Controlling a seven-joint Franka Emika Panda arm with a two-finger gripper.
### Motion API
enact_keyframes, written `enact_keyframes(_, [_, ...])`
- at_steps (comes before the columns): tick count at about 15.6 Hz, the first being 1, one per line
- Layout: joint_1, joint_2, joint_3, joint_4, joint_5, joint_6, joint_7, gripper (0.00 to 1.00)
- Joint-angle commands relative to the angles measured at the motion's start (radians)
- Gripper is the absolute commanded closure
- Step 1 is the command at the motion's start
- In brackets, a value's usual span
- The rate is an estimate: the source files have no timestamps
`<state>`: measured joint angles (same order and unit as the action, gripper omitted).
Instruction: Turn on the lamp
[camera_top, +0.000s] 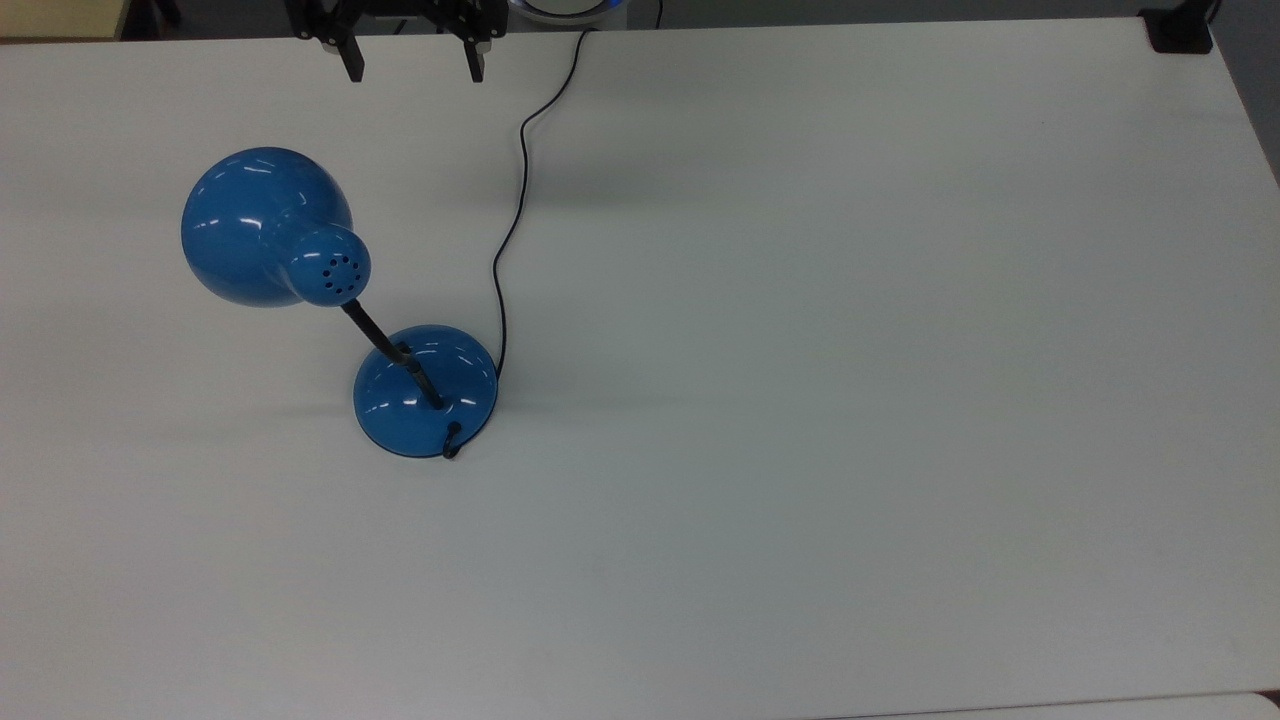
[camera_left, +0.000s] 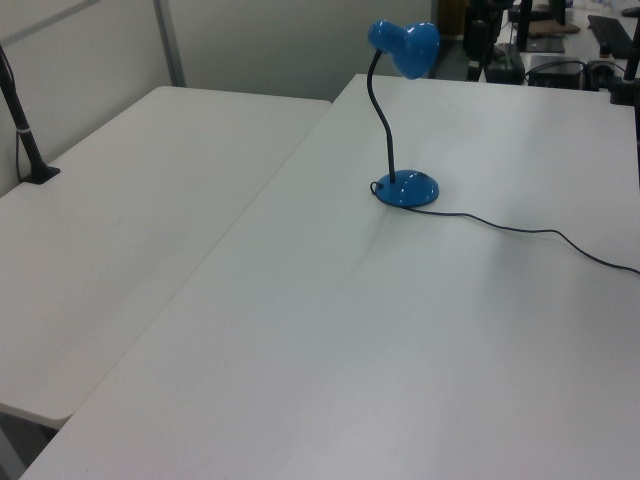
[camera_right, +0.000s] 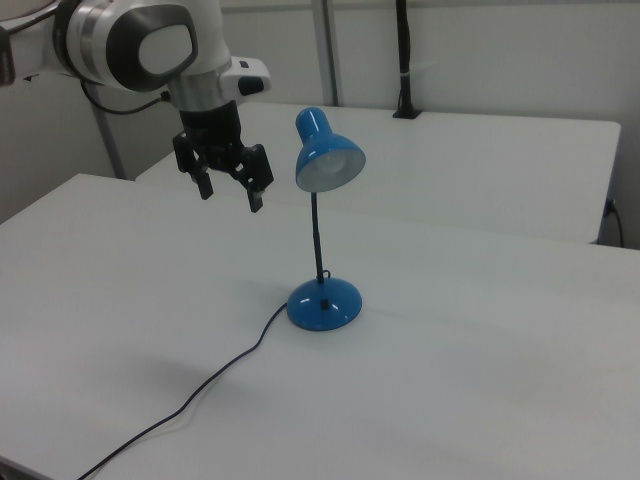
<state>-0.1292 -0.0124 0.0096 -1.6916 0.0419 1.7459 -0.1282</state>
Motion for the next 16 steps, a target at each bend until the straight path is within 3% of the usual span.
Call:
enact_keyframes(1, [0.008,-0.007,-0.002,0.0,-0.017,-0.006,0.015,0.0])
enact_keyframes(4, [0.008,-0.008,-0.002,0.0,-0.017,-0.025,-0.054,0.0])
enact_keyframes(8, [-0.006,-0.008,-0.003,-0.002,-0.022,-0.075,-0.29,0.0])
enact_keyframes(10, [-0.004,-0.008,-0.003,-0.013,-0.065,-0.088,-0.373,0.0])
enact_keyframes(14, [-0.003,-0.001,0.0,-0.071,-0.112,-0.075,-0.395,0.0])
enact_keyframes(16, [-0.006,0.0,0.0,-0.123,-0.112,-0.001,-0.395,0.14])
